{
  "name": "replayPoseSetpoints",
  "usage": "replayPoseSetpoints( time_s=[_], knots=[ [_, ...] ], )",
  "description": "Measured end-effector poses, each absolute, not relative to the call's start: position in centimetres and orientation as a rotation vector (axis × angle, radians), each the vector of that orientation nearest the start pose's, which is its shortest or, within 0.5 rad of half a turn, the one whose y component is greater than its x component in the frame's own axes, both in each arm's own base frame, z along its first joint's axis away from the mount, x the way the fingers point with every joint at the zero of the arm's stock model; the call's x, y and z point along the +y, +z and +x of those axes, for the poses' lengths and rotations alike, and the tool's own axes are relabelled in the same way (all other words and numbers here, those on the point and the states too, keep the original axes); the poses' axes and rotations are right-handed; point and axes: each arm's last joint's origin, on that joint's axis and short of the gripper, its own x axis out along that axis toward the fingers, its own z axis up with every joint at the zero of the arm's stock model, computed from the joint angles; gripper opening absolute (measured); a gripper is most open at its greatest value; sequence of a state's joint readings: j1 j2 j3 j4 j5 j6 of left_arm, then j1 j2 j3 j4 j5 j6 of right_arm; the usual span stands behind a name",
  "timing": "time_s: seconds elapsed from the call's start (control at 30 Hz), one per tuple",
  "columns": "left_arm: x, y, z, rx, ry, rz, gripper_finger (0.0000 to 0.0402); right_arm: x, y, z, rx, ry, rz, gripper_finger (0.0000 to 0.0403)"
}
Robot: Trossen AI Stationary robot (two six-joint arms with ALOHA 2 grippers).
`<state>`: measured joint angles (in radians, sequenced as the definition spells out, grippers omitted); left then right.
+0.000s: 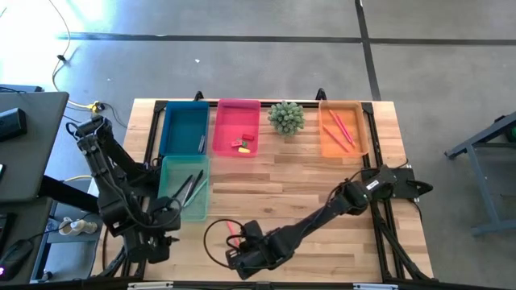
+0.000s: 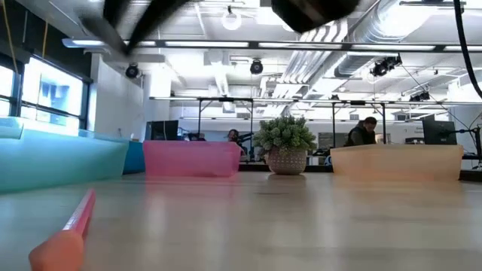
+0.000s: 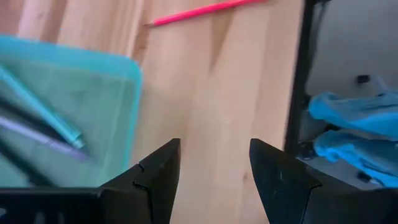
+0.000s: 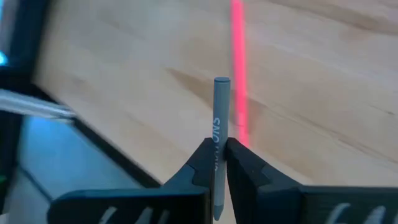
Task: Sort crayons/erasers/pens/pencils in bins
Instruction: Put the gray crayon into the blue bin
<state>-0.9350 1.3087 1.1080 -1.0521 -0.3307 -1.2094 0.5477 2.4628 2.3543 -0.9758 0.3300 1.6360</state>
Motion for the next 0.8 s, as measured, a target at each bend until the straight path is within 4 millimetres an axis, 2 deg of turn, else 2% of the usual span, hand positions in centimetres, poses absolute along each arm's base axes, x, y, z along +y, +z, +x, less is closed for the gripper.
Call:
replayPoseSetpoints(
  time_s=[0.23, 0.6, 0.8],
  knots=[
    [-19.2, 28.4, 15.5, 0.987, 0.033, -0.314, 0.0169, 26.7, 25.7, 44.6, 0.671, -0.48, 0.975, 0.0012],
    [-19.8, 29.4, 17.2, 0.831, -0.111, -0.249, 0.0163, 26.9, 29.0, 46.1, 0.459, -0.246, 0.819, 0.0012],
    [-19.6, 29.8, 18.1, 0.781, -0.131, -0.239, 0.0163, 26.9, 30.8, 46.0, 0.397, -0.168, 0.696, 0.0012]
  ],
)
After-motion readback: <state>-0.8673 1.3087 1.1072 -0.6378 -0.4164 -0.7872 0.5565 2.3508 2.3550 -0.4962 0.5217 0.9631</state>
